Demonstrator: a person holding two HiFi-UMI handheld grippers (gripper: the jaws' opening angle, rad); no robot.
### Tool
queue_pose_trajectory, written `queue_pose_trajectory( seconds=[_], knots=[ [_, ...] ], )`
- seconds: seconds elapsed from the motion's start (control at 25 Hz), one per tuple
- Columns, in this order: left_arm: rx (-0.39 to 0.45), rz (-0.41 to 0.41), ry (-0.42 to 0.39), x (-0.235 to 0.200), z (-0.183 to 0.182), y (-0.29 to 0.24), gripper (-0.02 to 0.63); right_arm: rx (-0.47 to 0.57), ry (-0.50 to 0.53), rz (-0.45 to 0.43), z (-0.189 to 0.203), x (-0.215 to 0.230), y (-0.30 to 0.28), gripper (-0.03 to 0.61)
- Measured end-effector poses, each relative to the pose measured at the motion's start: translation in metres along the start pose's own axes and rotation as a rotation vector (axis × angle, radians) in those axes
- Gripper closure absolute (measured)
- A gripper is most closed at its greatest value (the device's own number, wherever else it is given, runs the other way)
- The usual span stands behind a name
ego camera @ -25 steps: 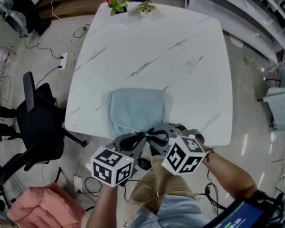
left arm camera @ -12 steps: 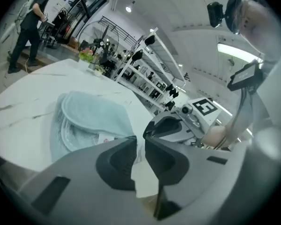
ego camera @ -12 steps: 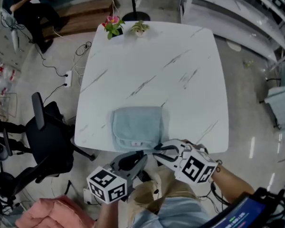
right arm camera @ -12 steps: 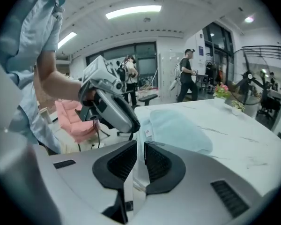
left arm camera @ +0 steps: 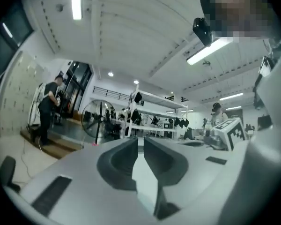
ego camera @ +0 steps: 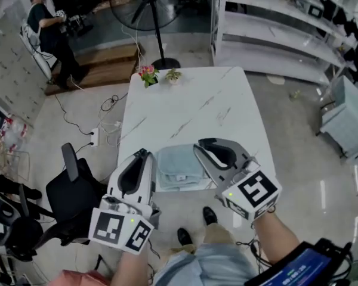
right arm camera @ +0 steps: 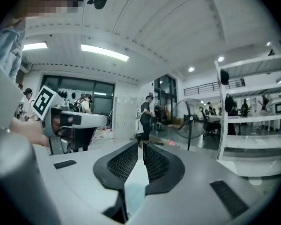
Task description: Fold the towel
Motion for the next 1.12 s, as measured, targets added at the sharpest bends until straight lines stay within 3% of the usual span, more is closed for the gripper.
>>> queue_pose_trajectory(
  seconds=[0.2, 0.36, 0.68, 1.12],
  knots=[
    [0.058, -0.058, -0.143, 0.02, -0.031, 0.019, 0.576, 0.113, -0.005, 0.163, -0.028, -0.036, 0.015, 0.56],
    [0.08, -0.093, -0.2, 0.025, -0.032, 0.025, 0.597, 0.13, 0.015, 0.216, -0.026, -0.05, 0.022, 0.56],
    [0.096, -0.077, -0.223, 0.025, -0.028, 0.024, 0.601, 0.126, 0.081, 0.301, -0.023, -0.056, 0.032, 0.56],
    [0.101, -0.067, -0.22, 0.024, -0.031, 0.023, 0.603, 0.141, 0.107, 0.34, -0.033, -0.054, 0.036, 0.562]
  ],
)
Point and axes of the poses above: the fingertips, and each gripper's own axes: y backward along the fingers, x to its right, z out of its underside, the point moved 10 cm from there along y, backward along the fingers, and after that the axes turned 2 degrees about -z, right-handed, at the moved point
